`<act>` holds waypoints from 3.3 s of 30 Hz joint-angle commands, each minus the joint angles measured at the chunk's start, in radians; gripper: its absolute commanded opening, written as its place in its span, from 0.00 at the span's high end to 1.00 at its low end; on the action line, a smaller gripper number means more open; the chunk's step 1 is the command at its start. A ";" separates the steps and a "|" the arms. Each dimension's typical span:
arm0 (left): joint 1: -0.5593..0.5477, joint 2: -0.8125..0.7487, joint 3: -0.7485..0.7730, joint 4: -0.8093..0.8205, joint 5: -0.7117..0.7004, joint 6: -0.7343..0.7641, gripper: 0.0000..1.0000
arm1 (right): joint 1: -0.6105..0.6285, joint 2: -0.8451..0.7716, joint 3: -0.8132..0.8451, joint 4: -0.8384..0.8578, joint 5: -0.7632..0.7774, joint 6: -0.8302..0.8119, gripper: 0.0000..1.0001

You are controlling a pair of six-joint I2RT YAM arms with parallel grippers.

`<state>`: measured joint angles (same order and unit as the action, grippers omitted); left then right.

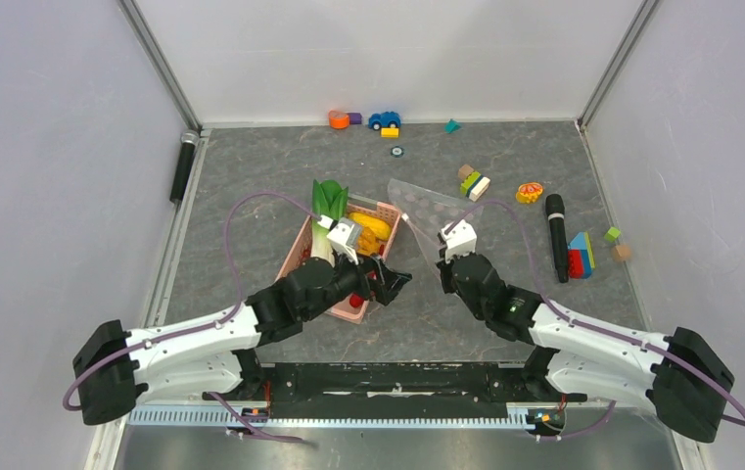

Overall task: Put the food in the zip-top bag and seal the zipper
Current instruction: Open the zipper of the food storage bag at the center of the board.

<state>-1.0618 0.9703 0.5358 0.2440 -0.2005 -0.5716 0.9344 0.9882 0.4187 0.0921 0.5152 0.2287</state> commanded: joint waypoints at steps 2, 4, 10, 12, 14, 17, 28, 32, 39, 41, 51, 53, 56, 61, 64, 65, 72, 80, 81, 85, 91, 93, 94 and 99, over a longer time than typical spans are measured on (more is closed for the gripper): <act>0.001 0.080 0.051 0.106 -0.029 0.040 0.00 | -0.033 -0.004 0.125 -0.126 -0.033 0.115 1.00; 0.002 0.108 0.068 0.110 -0.045 0.040 0.00 | -0.037 -0.016 0.132 -0.127 -0.063 0.120 1.00; 0.001 0.175 0.122 0.109 -0.091 0.020 0.00 | -0.056 -0.031 0.132 -0.125 -0.087 0.130 1.00; 0.001 0.195 0.138 0.104 -0.097 0.010 0.00 | -0.061 -0.041 0.128 -0.117 -0.099 0.136 1.00; 0.001 0.210 0.149 0.103 -0.108 -0.003 0.00 | -0.063 -0.057 0.119 -0.104 -0.108 0.136 1.00; 0.002 0.231 0.163 0.108 -0.121 -0.032 0.00 | -0.067 -0.080 0.114 -0.098 -0.124 0.139 1.00; 0.003 0.337 0.225 0.091 -0.156 -0.123 0.00 | -0.068 -0.128 0.085 -0.042 -0.195 0.150 1.00; 0.002 0.363 0.243 0.078 -0.181 -0.151 0.00 | -0.067 -0.133 0.071 -0.005 -0.243 0.138 1.00; 0.003 0.423 0.300 0.001 -0.283 -0.191 0.01 | -0.068 -0.120 0.056 0.028 -0.298 0.118 1.00; 0.003 0.443 0.319 -0.013 -0.293 -0.198 0.03 | -0.067 -0.119 0.054 0.041 -0.314 0.108 1.00; 0.004 0.498 0.366 -0.065 -0.286 -0.215 0.20 | -0.067 -0.188 0.036 0.033 -0.128 0.133 1.00; 0.005 0.505 0.372 -0.071 -0.286 -0.214 0.25 | -0.067 -0.198 0.033 0.053 -0.150 0.128 1.00; 0.005 0.512 0.380 -0.084 -0.282 -0.214 0.33 | -0.068 -0.198 0.055 0.022 -0.104 0.127 1.00; 0.004 0.547 0.408 -0.085 -0.271 -0.216 0.46 | -0.068 -0.185 0.133 -0.050 0.029 0.118 1.00; 0.003 0.572 0.427 -0.091 -0.250 -0.220 0.54 | -0.068 -0.180 0.170 -0.065 0.058 0.110 1.00; 0.004 0.576 0.431 -0.093 -0.245 -0.220 0.57 | -0.068 -0.179 0.181 -0.080 0.074 0.111 1.00; 0.004 0.584 0.452 -0.136 -0.261 -0.194 0.86 | -0.068 -0.148 0.344 -0.334 0.289 0.133 1.00; 0.059 0.639 0.492 -0.179 -0.163 -0.124 0.98 | -0.068 -0.104 0.581 -0.753 0.511 0.173 1.00; 0.061 0.649 0.500 -0.178 -0.140 -0.117 0.98 | -0.068 -0.099 0.602 -0.801 0.515 0.189 1.00; 0.063 0.699 0.552 -0.189 -0.060 -0.093 0.98 | -0.068 -0.068 0.649 -0.953 0.501 0.286 1.00; 0.066 0.827 0.708 -0.349 -0.062 -0.114 0.98 | -0.068 -0.097 0.598 -1.038 0.455 0.378 1.00; 0.073 0.848 0.726 -0.382 -0.056 -0.133 0.98 | -0.068 -0.126 0.568 -1.042 0.447 0.399 1.00; 0.078 0.853 0.726 -0.383 -0.039 -0.133 0.98 | -0.068 -0.144 0.545 -1.039 0.454 0.411 0.94; 0.080 0.802 0.624 -0.216 0.184 -0.061 0.98 | -0.069 -0.181 0.435 -0.969 0.535 0.430 0.88</act>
<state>-1.0061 1.8050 1.2343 -0.0273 -0.1619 -0.7151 0.8700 0.8375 0.9073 -0.8928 0.9325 0.6159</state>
